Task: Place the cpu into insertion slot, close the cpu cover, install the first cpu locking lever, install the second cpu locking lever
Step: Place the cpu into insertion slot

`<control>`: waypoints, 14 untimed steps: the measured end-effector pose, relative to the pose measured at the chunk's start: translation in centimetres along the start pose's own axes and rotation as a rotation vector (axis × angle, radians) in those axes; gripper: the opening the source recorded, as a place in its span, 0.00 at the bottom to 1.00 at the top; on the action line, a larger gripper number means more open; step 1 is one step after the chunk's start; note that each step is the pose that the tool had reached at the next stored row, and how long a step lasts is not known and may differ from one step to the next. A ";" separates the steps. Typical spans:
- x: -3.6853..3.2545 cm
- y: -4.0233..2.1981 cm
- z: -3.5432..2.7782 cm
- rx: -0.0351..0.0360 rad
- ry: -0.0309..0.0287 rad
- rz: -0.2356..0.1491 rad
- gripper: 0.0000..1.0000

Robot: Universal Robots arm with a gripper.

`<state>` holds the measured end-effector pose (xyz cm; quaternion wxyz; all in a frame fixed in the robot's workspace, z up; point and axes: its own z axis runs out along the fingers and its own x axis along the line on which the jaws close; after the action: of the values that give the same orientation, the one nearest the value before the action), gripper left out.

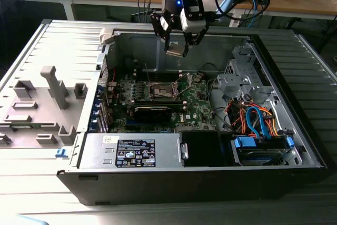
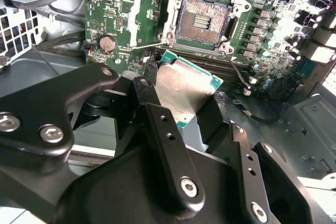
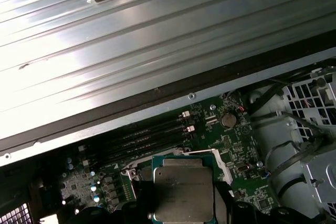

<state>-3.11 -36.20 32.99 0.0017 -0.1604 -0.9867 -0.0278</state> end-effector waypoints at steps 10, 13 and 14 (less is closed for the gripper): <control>0.00 0.00 0.04 0.0024 -0.0017 0.015 0.55; 0.00 0.00 0.05 0.0031 -0.0021 0.019 0.55; 0.00 0.00 0.06 0.0035 -0.0024 0.021 0.55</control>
<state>-3.11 -36.20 32.94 0.0011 -0.1707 -0.9850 -0.0259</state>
